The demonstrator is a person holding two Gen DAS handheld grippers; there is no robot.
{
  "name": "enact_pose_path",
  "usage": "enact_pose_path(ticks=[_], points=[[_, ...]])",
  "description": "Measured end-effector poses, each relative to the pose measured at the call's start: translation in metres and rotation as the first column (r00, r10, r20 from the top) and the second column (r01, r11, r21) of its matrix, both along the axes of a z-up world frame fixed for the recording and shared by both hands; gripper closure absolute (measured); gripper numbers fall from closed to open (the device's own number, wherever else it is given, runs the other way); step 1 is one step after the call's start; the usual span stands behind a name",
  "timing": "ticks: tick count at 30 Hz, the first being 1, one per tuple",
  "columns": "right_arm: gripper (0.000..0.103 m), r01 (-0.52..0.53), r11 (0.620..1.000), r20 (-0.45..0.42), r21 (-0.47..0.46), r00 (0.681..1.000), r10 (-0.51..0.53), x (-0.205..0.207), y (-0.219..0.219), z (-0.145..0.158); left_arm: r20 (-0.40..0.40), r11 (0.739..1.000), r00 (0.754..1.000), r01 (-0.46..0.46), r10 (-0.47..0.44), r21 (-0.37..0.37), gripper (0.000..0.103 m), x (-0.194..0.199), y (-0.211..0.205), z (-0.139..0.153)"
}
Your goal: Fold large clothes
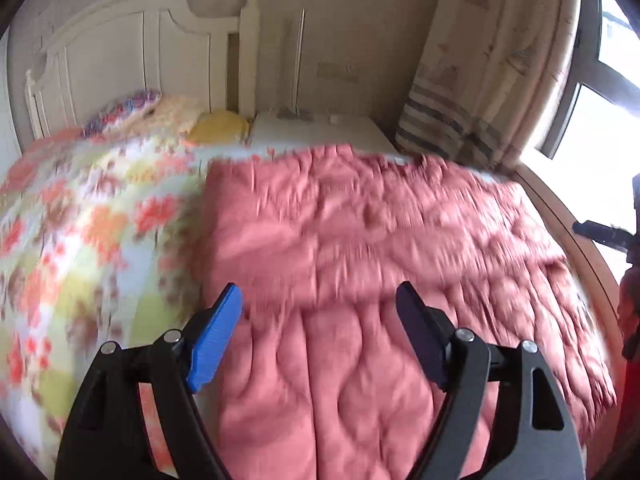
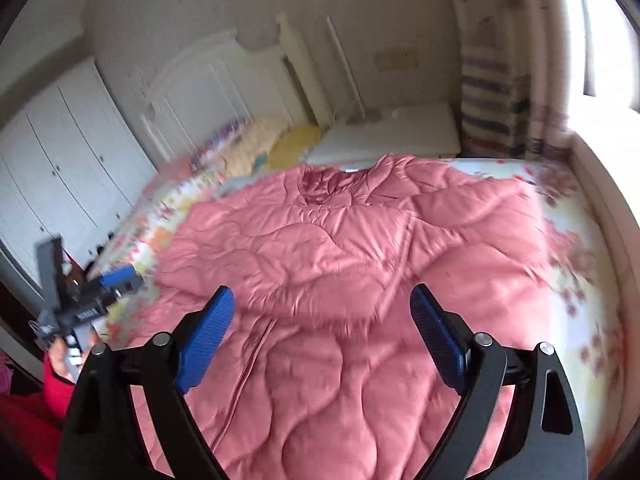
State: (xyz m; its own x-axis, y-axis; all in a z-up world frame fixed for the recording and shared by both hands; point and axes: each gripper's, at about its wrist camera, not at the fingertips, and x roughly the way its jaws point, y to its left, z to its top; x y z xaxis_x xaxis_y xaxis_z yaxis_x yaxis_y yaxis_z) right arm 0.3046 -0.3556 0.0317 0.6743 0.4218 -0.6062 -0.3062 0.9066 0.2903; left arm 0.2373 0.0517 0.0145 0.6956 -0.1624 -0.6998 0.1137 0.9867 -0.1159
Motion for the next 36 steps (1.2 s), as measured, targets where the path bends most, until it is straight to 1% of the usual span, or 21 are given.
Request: enact_pose_path(ticks=[1, 2, 4, 5, 7, 10, 11, 13, 17, 20, 23, 26, 30, 33, 34, 35, 36], points=[[0.012, 0.011, 1.0, 0.004, 0.011, 1.0, -0.011, -0.014, -0.006, 0.001, -0.02, 1.0, 1.0, 0.006, -0.006, -0.023, 0.025, -0.013, 0.005, -0.004], [0.01, 0.025, 0.999, 0.005, 0.021, 1.0, -0.025, -0.032, -0.015, 0.0, -0.036, 1.0, 0.999, 0.002, -0.003, -0.028, 0.025, -0.026, 0.01, -0.008], [0.01, 0.053, 0.997, 0.004, 0.053, 0.999, -0.053, -0.062, -0.033, -0.004, -0.047, 1.0, 0.999, -0.016, 0.015, -0.01, 0.023, -0.054, 0.018, -0.015], [0.01, 0.05, 0.997, -0.015, 0.067, 0.999, -0.049, -0.077, -0.04, -0.008, -0.047, 1.0, 0.999, -0.02, 0.02, 0.0, 0.022, -0.067, 0.023, -0.017], [0.01, 0.067, 0.996, -0.042, 0.057, 0.997, -0.065, -0.103, -0.053, -0.017, -0.056, 0.999, 0.998, -0.029, 0.03, 0.015, 0.021, -0.091, 0.03, -0.023], [0.01, 0.113, 0.994, -0.095, 0.016, 0.989, -0.111, -0.143, -0.067, -0.036, -0.097, 0.997, 0.992, -0.076, 0.079, 0.032, 0.021, -0.123, 0.047, -0.034], [0.01, 0.137, 0.991, -0.112, 0.006, 0.984, -0.135, -0.155, -0.072, -0.043, -0.116, 0.996, 0.989, -0.087, 0.09, 0.028, 0.021, -0.13, 0.053, -0.037], [0.01, 0.164, 0.986, -0.13, 0.016, 0.978, -0.161, -0.177, -0.083, -0.054, -0.147, 0.995, 0.984, -0.1, 0.098, -0.002, 0.021, -0.144, 0.064, -0.046], [0.01, 0.263, 0.964, -0.15, 0.035, 0.955, -0.255, -0.222, -0.114, -0.071, -0.159, 0.989, 0.976, -0.149, 0.146, -0.003, 0.021, -0.171, 0.081, -0.058], [0.01, 0.308, 0.949, -0.152, 0.059, 0.943, -0.297, -0.248, -0.134, -0.083, -0.163, 0.987, 0.976, -0.154, 0.143, -0.055, 0.021, -0.185, 0.086, -0.067], [0.01, 0.331, 0.937, -0.174, 0.106, 0.934, -0.311, -0.26, -0.146, -0.1, -0.193, 0.983, 0.97, -0.166, 0.148, -0.077, 0.021, -0.188, 0.084, -0.076], [0.01, 0.337, 0.933, -0.185, 0.124, 0.932, -0.312, -0.264, -0.151, -0.112, -0.172, 0.985, 0.975, -0.157, 0.143, -0.068, 0.021, -0.191, 0.079, -0.074], [0.013, 0.29, 0.942, -0.179, 0.167, 0.949, -0.261, -0.26, -0.145, -0.118, -0.144, 0.987, 0.979, -0.155, 0.147, -0.047, 0.021, -0.194, 0.073, -0.068], [0.019, 0.275, 0.945, -0.159, 0.176, 0.956, -0.248, -0.258, -0.143, -0.119, -0.14, 0.988, 0.98, -0.148, 0.141, -0.038, 0.021, -0.196, 0.069, -0.067], [0.027, 0.262, 0.945, -0.162, 0.194, 0.959, -0.233, -0.257, -0.143, -0.12, -0.137, 0.989, 0.981, -0.146, 0.141, -0.032, 0.02, -0.197, 0.068, -0.067], [0.033, 0.251, 0.944, -0.167, 0.213, 0.962, -0.217, -0.257, -0.142, -0.122, -0.135, 0.989, 0.981, -0.146, 0.141, -0.03, 0.02, -0.198, 0.067, -0.067], [0.033, 0.24, 0.945, -0.168, 0.224, 0.964, -0.205, -0.256, -0.141, -0.124, -0.131, 0.989, 0.981, -0.146, 0.141, -0.031, 0.02, -0.2, 0.067, -0.067]])
